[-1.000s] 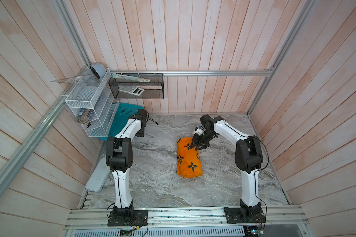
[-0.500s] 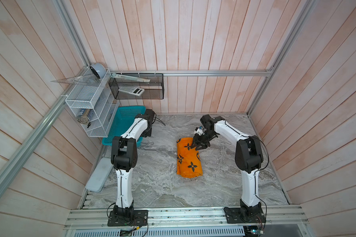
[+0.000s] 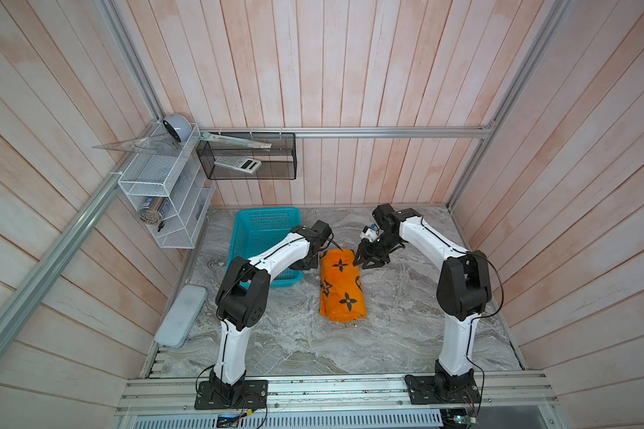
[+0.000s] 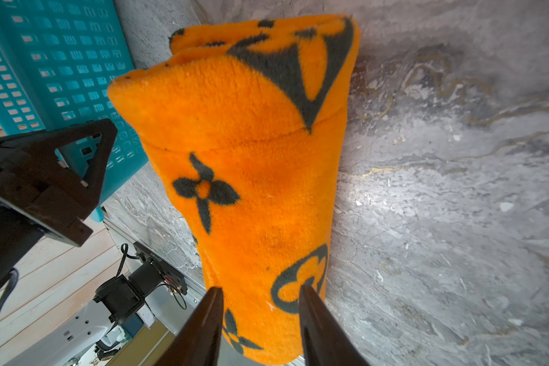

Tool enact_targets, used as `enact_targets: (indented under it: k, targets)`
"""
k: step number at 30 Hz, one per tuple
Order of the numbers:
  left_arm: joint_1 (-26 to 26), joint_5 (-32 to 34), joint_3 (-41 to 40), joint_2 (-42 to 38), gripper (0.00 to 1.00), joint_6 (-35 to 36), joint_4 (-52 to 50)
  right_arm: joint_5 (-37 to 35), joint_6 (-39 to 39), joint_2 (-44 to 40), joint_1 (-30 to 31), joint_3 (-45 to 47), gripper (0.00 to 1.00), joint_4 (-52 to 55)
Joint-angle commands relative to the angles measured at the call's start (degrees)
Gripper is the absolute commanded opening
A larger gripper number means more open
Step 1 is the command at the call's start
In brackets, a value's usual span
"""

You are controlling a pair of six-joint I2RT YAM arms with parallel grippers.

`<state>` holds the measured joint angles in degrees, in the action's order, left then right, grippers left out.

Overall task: Roll up the pillowcase
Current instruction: Move the bin to the center of the board, then pick up the pillowcase at the center of the board.

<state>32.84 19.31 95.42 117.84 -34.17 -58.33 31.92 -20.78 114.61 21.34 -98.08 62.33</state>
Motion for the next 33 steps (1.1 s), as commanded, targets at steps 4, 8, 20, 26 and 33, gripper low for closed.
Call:
enact_targets:
  k: [4,8,20,26,33]
  targets:
    - [-0.30,-1.72,0.69,-3.76,0.50,-1.86,-0.64,-2.22,0.74,-2.55,0.30,2.02,0.46,1.71]
    - [-0.04,0.51,6.90,-5.16,0.67,-0.22,-5.17,-3.45,0.57,-3.07,0.12,1.30,0.48,2.33]
    - [6.28,-20.22,0.49,-13.02,1.00,-5.21,0.18,-10.75,-1.63,-4.39,-3.14,6.14,0.54,2.74]
    - [7.67,-25.39,-7.88,-13.47,1.00,-9.74,10.87,-10.92,-5.03,-10.15,-12.48,15.67,0.56,-1.04]
    - [7.66,-29.11,-5.90,-4.23,1.00,-11.19,13.13,-11.88,-2.92,-10.54,-13.34,16.64,0.56,0.80]
